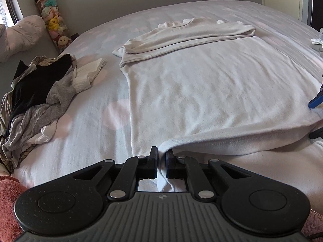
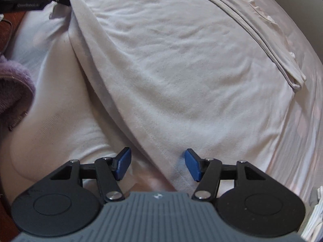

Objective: Fold clothes
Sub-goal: 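Grasp the shirt hem edge with the left gripper while the right gripper grasps it, then lift the hem with both grippers and fold it over toward the collar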

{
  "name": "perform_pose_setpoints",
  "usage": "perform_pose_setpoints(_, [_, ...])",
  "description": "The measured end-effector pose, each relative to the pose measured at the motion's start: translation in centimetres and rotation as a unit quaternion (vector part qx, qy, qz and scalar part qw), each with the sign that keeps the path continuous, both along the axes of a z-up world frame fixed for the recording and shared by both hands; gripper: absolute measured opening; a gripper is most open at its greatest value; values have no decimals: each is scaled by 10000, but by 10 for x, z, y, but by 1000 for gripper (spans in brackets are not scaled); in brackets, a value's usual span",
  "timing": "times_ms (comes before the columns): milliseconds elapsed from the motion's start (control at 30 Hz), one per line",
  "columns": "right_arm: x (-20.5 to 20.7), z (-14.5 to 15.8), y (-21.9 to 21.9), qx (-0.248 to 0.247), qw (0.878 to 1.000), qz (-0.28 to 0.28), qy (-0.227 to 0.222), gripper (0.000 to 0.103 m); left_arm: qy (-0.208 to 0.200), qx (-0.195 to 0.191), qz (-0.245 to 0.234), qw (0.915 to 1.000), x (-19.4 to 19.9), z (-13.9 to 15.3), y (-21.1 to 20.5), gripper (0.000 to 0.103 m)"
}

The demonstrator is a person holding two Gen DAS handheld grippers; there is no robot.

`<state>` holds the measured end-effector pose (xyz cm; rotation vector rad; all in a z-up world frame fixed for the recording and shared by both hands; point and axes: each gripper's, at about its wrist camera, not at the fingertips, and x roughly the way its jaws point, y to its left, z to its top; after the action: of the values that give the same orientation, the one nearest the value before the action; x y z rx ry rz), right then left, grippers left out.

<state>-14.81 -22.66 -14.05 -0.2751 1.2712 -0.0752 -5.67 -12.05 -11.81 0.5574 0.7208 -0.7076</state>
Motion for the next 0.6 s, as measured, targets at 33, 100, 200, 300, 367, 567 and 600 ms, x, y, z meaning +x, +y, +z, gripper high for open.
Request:
perform_pose_setpoints(33, [-1,0,-3,-19,10000,-24,12,60,1,-23,7,10000,0,0,1,5])
perform_pose_setpoints(100, [-5,-1,-10,-145,9999,-83,37,53,21,-53,28,10000,1,0,2,5])
perform_pose_setpoints(200, [-14,-1,-24,-552,9982,-203,74,45,46,-88,55,9999,1,1,4,5])
perform_pose_setpoints(300, [-28,0,-44,-699,9965,-448,53,37,74,-99,102,9999,3,0,5,5])
perform_pose_setpoints(367, [-36,2,-55,-607,9958,-685,-70,19,104,-82,124,9998,4,-1,5,5])
perform_pose_setpoints(567, [-52,21,-52,-831,9906,-754,-787,7,-22,-96,126,9999,2,4,6,5])
perform_pose_setpoints(600, [-55,28,-53,-876,9886,-806,-925,7,-114,-111,123,9998,0,9,7,5])
